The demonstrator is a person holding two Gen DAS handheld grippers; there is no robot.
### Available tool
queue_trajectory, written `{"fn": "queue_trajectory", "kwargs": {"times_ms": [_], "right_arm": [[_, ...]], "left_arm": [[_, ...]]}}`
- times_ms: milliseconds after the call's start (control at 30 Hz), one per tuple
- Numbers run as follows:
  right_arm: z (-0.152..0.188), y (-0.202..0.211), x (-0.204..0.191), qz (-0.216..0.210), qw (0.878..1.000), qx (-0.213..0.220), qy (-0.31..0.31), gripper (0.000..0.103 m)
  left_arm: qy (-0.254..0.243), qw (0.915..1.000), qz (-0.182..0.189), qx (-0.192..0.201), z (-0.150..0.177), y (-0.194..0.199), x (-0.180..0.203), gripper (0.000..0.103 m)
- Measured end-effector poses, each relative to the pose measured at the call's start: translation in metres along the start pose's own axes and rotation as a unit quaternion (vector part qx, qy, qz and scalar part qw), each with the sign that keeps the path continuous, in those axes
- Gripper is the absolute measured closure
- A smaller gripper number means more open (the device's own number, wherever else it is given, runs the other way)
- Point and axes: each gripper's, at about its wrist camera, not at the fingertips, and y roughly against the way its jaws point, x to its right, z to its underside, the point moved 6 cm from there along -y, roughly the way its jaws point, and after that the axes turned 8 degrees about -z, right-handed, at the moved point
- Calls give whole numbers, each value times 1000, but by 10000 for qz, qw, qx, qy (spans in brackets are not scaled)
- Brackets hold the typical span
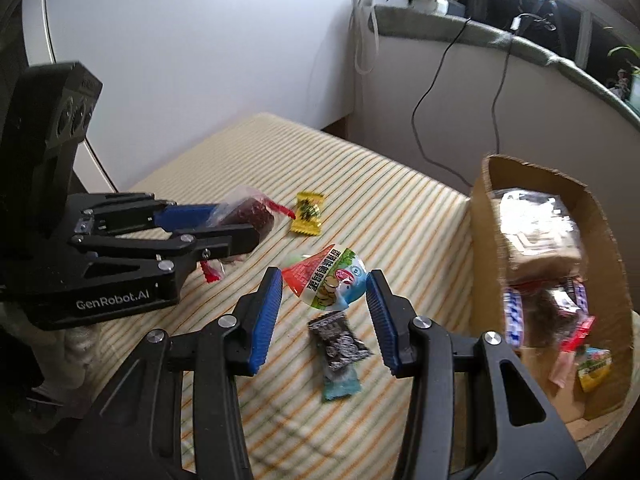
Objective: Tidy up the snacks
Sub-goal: 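Carry the date bag and lollipop pack into the box and release both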
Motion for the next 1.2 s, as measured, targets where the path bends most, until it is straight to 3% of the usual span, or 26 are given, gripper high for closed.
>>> {"fn": "queue_trajectory", "kwargs": {"times_ms": [600,1200], "right_arm": [[19,88,114,644,9943,492,-700,57],[37,104,199,1096,9856,417,-1218,57]], "left_arm": [[-544,9967,563,213,-33,-7,105,72],[-1093,9903,858,38,-36,-35,194,72]]}}
